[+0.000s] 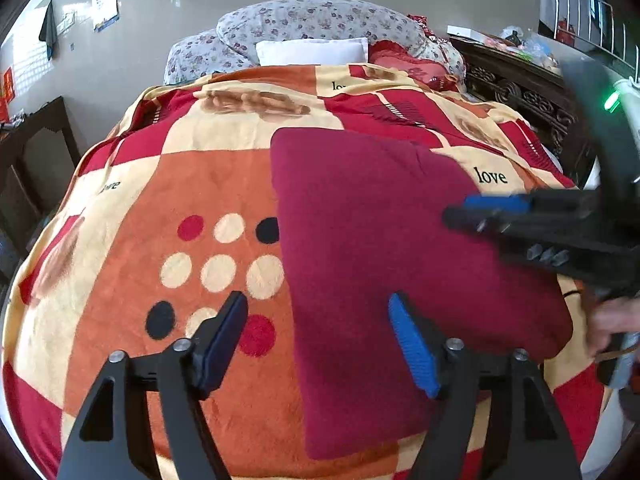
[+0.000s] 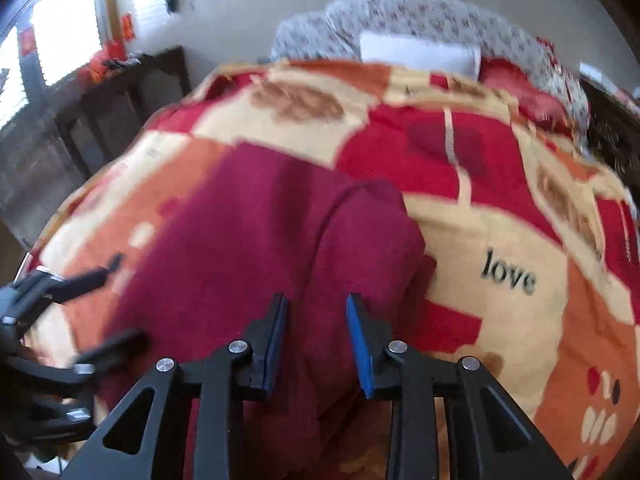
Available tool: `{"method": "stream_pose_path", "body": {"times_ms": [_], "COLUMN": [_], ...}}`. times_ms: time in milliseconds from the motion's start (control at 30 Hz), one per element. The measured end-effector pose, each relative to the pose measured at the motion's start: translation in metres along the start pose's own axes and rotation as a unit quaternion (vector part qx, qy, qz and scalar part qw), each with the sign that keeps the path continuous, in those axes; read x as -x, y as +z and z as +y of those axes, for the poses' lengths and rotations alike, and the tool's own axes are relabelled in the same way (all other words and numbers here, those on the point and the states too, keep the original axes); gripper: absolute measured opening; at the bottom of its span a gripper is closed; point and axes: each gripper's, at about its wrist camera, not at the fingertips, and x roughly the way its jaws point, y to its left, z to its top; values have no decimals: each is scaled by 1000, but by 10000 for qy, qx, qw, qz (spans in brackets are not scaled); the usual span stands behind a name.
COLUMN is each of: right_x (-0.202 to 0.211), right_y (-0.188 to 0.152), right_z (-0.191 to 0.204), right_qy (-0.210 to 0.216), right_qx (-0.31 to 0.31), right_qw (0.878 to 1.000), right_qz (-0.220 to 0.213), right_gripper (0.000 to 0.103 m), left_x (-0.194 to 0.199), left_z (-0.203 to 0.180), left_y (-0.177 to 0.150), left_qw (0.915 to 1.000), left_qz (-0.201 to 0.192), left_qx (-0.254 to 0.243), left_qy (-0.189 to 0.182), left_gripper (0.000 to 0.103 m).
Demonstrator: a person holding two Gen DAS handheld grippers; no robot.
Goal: Fold small clothes
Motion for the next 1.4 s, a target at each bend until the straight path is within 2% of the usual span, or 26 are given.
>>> {"method": "stream_pose_path", "body": {"times_ms": [200, 333, 467, 600, 667, 833, 1033, 1400], "right_x": [39, 64, 44, 53, 66, 97, 118, 128], "right_y": [-4, -25, -46, -50, -49, -50, -53, -56], "right_z": [11, 30, 40, 39, 39, 45, 53, 55], "right_qy": [123, 222, -366, -375, -297, -393, -467, -611], "right_qx": [18, 212, 431, 231, 118, -75, -201, -400], "right_qw": [9997, 9990, 9984, 9988, 9989, 9967, 9941, 9914], "right_qz": [-226, -328, -91, -230, -353, -707, -962, -1085], "right_gripper": [34, 35, 40, 42, 45, 65, 76, 85], "left_x": [2, 10, 19, 28, 34, 54, 76, 90], "left_z": [-2, 1, 0, 2, 4, 4, 4, 5], "left_y": [-1, -2, -4, -7, -9, -12, -12, -13], "left_qw": [9999, 9997, 9992, 9987, 9982, 9962, 9934, 9922], "left_qz": [-53, -105, -189, -248, -306, -559, -842, -960], "left_qx": [-42, 24, 14, 107, 155, 215, 332, 459], "left_qy": [143, 213, 357, 440, 492, 640, 702, 652], "left_gripper": [73, 73, 73, 74, 77, 81, 86, 87]}}
